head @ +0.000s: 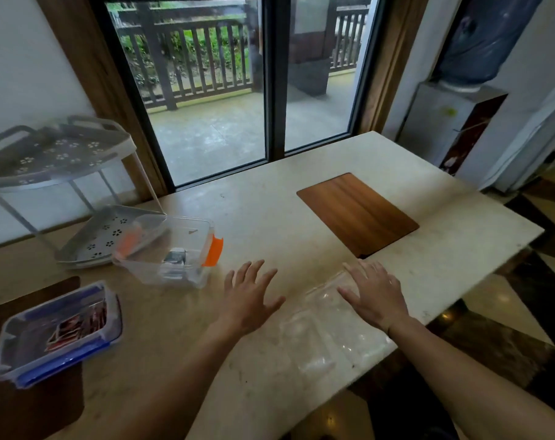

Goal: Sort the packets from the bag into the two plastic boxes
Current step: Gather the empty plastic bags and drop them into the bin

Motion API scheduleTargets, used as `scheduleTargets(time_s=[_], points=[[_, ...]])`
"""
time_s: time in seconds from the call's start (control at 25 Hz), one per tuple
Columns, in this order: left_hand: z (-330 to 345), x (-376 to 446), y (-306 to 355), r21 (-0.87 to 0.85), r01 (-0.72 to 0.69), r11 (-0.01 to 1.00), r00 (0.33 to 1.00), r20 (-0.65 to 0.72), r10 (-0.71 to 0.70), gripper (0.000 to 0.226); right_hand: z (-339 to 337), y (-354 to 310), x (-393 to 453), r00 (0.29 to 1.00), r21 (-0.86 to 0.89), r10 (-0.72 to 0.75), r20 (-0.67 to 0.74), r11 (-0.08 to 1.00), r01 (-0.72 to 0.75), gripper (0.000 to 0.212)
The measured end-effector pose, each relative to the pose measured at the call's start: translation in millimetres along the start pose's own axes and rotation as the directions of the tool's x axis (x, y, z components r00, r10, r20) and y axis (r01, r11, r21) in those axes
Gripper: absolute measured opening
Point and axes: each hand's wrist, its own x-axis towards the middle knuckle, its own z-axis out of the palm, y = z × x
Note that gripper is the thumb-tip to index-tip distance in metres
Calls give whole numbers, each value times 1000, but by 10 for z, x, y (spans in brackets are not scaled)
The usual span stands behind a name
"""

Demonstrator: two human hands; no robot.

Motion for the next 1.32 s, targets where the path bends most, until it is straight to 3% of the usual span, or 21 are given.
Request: scheduleTargets(time_s=[0.36, 0.52, 0.96, 1.08, 1.32], points=[[346, -51, 528, -38, 73, 997, 995, 71, -70, 68, 147, 859, -97, 996, 58, 9, 90, 998, -14, 66], [474, -133, 517, -39, 137, 990, 981, 144, -130, 67, 266, 843, -131, 988, 90, -19, 151, 996, 5, 71], [785, -12, 506, -102, 292, 951, 906, 347, -241, 67, 767, 725, -210, 918, 86, 138, 371, 979, -182, 71], [858, 41, 520, -106, 361, 927, 891, 332, -309, 55, 803, 699, -199, 913, 91, 166, 372, 973, -214, 69], [955, 195, 438, -138, 353, 925, 885, 369, -283, 36, 843, 706, -104, 885, 179, 234, 402, 928, -327, 81]])
